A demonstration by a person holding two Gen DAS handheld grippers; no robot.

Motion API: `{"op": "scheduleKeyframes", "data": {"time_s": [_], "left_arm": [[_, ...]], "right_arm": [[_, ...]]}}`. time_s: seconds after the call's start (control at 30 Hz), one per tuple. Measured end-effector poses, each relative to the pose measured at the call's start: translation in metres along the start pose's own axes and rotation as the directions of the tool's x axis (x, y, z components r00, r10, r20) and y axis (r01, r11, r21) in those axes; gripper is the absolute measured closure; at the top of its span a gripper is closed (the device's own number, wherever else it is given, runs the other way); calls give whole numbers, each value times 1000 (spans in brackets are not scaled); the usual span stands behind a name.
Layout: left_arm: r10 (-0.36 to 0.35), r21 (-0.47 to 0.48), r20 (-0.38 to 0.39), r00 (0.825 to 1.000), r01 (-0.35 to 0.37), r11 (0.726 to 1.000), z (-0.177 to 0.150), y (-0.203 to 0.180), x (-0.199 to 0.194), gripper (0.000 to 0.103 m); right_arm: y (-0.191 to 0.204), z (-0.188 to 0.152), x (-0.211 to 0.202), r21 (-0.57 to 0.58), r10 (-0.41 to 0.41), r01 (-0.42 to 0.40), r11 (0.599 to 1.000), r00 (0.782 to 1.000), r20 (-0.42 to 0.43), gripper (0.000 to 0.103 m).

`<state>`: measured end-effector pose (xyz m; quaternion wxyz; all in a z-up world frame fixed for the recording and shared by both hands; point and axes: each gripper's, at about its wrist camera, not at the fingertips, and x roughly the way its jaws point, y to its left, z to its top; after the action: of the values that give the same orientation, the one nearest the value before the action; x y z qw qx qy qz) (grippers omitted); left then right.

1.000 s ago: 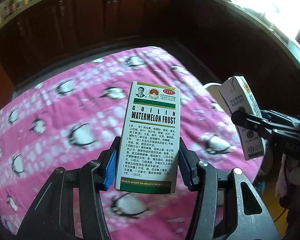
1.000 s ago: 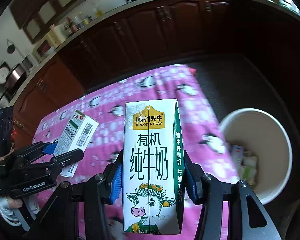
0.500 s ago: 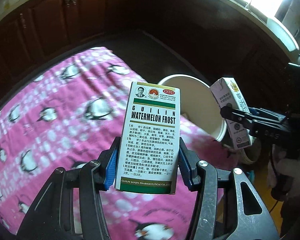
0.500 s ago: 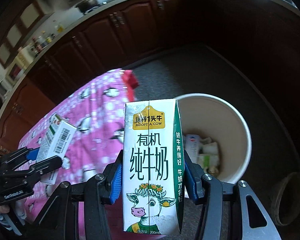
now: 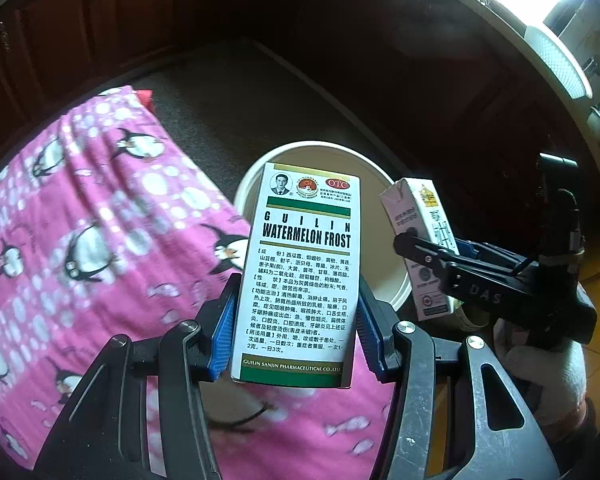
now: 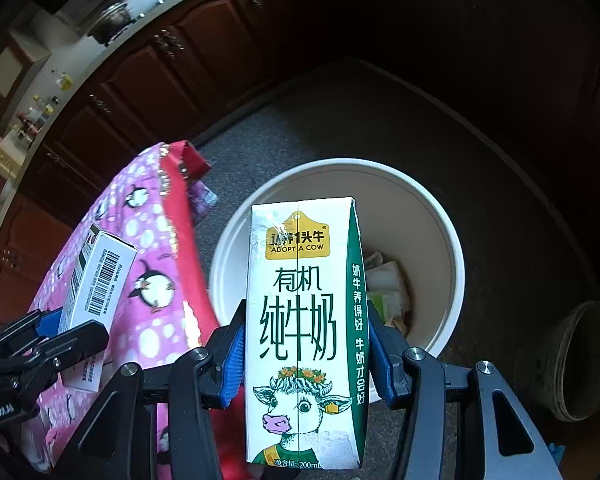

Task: Collect trash
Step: 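Open both tools to drop the box and carton into the bucket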

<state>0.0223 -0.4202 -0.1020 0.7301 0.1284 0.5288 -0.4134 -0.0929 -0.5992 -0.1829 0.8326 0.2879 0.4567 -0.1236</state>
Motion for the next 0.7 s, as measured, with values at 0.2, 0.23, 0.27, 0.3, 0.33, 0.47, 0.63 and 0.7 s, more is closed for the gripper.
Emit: {"op": "scheduleKeyframes", "data": {"time_s": [0.2, 0.23, 0.27, 0.3, 0.33, 0.47, 0.63, 0.7], "left_arm": [[12, -8, -15, 1000, -13, 1000, 9, -7, 23, 52], [15, -11, -18, 1000, -15, 1000, 10, -5, 26, 52], [12, -16, -16, 1000, -12, 1000, 11, -5, 29, 52], [12, -18, -14, 1000, -13, 1000, 12, -5, 30, 52], [18, -20, -15, 1000, -19, 1000, 11, -7, 31, 52], [12, -10, 1, 1000, -12, 1000, 13, -10, 32, 51], [-27, -19, 7, 1000, 28, 999, 13, -11, 31, 40], [-63, -34, 10, 998, 63, 997, 15, -6, 31, 37]], "right_arm": [[-12, 3, 11, 38, -16, 17, 999, 1000, -10, 53], [-13, 3, 12, 43, -17, 17, 999, 1000, -11, 53], [-15, 4, 13, 49, -16, 16, 999, 1000, -12, 53], [-17, 4, 13, 53, -17, 17, 998, 1000, -12, 53], [-18, 4, 13, 55, -18, 19, 998, 1000, -10, 53], [-23, 7, 15, 73, -24, 24, 997, 1000, -4, 50], [-25, 5, 12, 93, -19, 18, 996, 1000, 9, 40], [-24, 4, 8, 94, -20, 19, 995, 1000, 15, 39]]}}
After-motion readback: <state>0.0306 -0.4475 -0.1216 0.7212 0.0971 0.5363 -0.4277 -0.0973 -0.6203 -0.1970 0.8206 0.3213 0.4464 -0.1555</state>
